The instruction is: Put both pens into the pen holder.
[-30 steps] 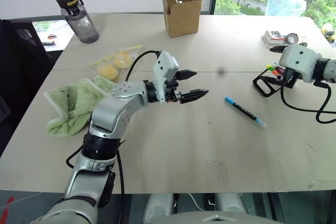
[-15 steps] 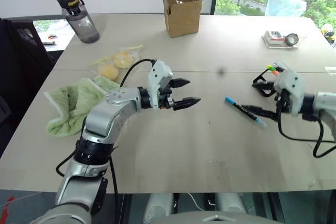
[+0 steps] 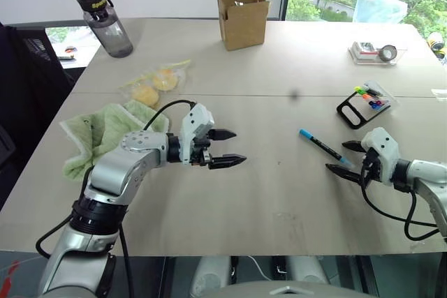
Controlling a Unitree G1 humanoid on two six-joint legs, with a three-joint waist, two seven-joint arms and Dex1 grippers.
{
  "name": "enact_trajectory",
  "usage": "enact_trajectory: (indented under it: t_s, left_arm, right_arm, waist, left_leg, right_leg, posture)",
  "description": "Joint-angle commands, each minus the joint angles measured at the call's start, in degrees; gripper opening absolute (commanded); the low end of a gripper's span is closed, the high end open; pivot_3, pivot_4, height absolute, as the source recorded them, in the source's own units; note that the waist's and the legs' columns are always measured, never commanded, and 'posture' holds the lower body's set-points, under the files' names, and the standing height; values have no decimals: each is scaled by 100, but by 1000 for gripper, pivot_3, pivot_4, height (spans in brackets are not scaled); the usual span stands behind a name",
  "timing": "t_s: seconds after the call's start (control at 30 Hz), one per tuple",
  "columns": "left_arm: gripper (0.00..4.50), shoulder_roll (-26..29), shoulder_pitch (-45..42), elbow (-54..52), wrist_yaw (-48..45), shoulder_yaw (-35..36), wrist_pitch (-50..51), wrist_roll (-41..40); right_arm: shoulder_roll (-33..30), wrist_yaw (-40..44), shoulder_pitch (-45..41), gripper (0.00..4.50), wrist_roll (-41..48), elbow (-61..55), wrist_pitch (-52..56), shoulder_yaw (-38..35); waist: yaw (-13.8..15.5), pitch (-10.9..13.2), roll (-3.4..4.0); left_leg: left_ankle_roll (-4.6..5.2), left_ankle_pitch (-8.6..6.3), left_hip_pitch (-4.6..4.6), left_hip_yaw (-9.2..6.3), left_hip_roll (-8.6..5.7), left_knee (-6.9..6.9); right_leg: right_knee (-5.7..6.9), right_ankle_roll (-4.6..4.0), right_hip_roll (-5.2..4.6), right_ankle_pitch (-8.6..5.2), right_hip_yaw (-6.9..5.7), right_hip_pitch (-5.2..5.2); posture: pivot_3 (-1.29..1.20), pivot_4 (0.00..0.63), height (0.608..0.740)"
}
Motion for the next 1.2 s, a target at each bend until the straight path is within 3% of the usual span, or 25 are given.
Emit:
enact_trajectory:
  t_s: [0.03,0.2,0.27,0.43,0.6,0.8,1.13,1.2]
  left_arm:
    - [4136,39,19,-240,-31,191,-5,-129]
    - [4136,3,17,-204,51,260,13,-189]
    - [4136,-44,21,-189,90,299,38,-235]
    - [4136,-690,62,-219,727,593,400,-668]
    - [4136,-2139,-1,-228,1966,1551,1195,-2368]
    - [4136,-3245,25,-170,3079,1999,1500,-3804]
    - [4136,-3451,-35,-145,3563,2008,1583,-4891]
    - [3561,-3477,-5,-226,3652,1972,1552,-5099]
  right_arm:
    - [16,7,86,3684,0,105,-57,-83]
    - [18,17,142,1268,-50,178,-150,-38]
    - [31,5,134,111,-52,170,-173,-33]
    - [211,41,-33,42,233,-50,-119,-99]
    - [812,-13,-322,42,1295,-851,332,-356]
    - [1336,-244,-615,42,2363,-1848,1010,-183]
    - [1839,-641,-958,42,2917,-2376,1330,135]
    - [1859,-670,-987,0,2953,-2400,1353,173]
  waist:
    - [-2,0,1]
    - [0,-2,-1]
    - [-1,-2,-1]
    - [-8,-2,-1]
    - [-17,-2,-1]
    - [7,-2,-1]
    - [-1,-2,-1]
    - [1,-2,-1]
  left_leg:
    - [0,0,1,0,0,0]
    - [0,0,4,0,0,0]
    - [0,0,6,0,0,0]
    - [1,-1,16,0,0,1]
    - [1,-1,15,-5,9,5]
    - [0,0,14,-18,7,5]
    - [0,0,17,-25,-6,6]
    - [0,0,17,-25,-6,5]
  right_leg:
    - [0,0,0,0,0,0]
    - [0,0,1,0,0,4]
    - [-1,0,1,0,0,7]
    - [-1,0,1,0,1,18]
    - [3,2,-21,2,1,18]
    - [5,2,-25,2,-11,20]
    - [1,2,-18,2,-18,30]
    - [0,1,-7,2,-16,30]
  posture:
    - [0,150,736]
    - [0,150,736]
    - [0,150,736]
    - [0,150,736]
    - [0,150,736]
    - [0,150,736]
    - [0,150,736]
    - [0,150,736]
